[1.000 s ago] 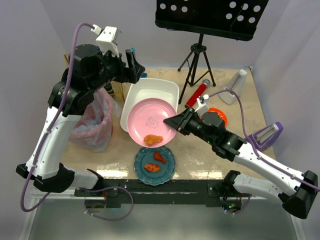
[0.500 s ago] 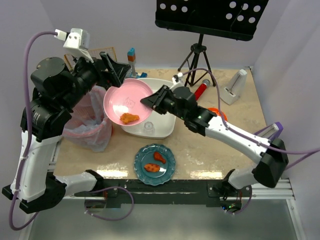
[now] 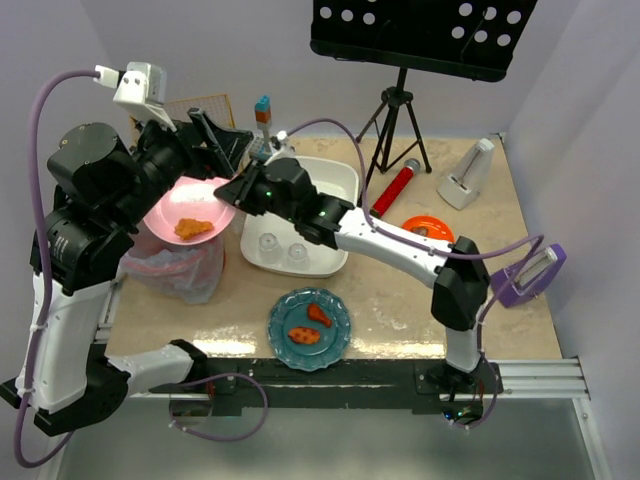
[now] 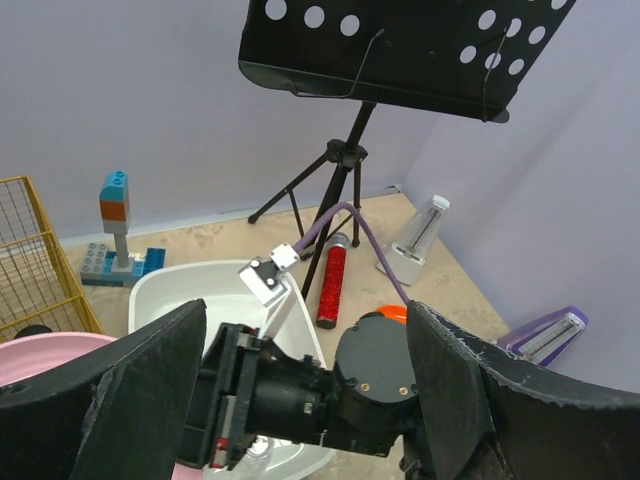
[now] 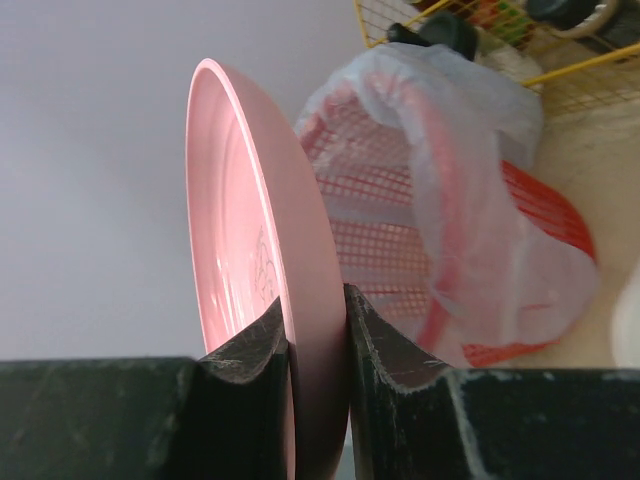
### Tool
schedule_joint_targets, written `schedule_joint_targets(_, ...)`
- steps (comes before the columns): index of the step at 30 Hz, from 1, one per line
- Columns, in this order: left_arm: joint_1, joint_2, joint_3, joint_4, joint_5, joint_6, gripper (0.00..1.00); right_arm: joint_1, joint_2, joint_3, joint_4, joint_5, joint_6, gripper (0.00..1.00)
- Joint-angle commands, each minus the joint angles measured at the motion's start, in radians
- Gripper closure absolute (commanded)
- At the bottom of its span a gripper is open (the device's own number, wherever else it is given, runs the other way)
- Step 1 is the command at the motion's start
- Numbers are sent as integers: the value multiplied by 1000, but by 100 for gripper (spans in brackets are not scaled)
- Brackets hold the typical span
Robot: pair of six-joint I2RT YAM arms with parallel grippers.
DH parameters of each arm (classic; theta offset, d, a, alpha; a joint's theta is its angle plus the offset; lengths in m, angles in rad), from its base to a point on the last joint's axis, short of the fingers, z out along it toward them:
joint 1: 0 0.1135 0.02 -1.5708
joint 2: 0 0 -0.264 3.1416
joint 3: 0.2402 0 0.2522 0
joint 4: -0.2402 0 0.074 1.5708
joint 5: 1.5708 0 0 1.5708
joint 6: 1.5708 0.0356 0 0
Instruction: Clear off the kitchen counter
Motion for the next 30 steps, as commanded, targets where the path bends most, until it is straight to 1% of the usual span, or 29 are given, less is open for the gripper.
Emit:
schedule_joint_targets(1, 0, -31, -1, 1, -22, -2, 15, 32, 70, 181, 30, 63, -29, 100)
schedule_joint_targets(6, 0, -42, -16, -6, -20, -2, 15, 46, 188, 333, 54, 104, -100, 100)
schedule_joint_targets(10, 0, -48, -24, -8, -8, -6, 15, 47, 272, 461, 53, 155, -196, 100)
schedule_joint_targets(14, 2, -59, -38, -6, 15, 4, 15, 50, 311, 516, 96, 201, -322, 100)
schedule_joint_targets(18, 2, -70, -49, -2, 32, 8, 15, 52, 305, 513, 139, 270, -458, 100)
schedule_joint_targets(24, 0, -73, -52, 6, 41, 16, 15, 81, 240, 394, 329, 322, -685, 100)
schedule_joint_targets(25, 0, -73, -47, 9, 70, 21, 15, 90, 233, 372, 362, 331, -734, 100)
schedule_joint_targets(30, 2, -62, -21, -2, 79, 24, 15, 177, 219, 301, 516, 423, -1058, 100)
